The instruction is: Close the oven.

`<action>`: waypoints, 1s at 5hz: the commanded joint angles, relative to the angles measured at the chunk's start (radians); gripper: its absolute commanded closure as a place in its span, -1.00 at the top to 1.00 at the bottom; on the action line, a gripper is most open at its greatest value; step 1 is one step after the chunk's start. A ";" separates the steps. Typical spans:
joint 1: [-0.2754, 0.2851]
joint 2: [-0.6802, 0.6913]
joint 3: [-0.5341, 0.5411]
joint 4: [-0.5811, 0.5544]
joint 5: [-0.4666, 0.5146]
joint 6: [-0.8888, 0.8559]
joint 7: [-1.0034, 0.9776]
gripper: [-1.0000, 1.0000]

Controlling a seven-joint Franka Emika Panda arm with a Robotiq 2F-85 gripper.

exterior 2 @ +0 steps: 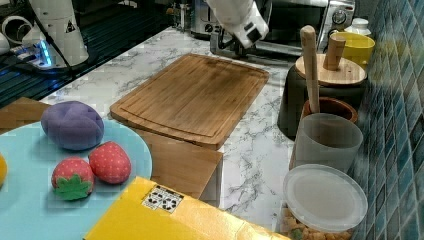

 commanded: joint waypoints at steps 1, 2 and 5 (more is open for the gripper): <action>0.266 -0.182 0.163 0.106 -0.307 0.153 0.332 -1.00; 0.314 -0.184 0.174 0.108 -0.492 0.248 0.468 -1.00; 0.455 -0.260 0.100 0.148 -1.065 0.310 0.974 -1.00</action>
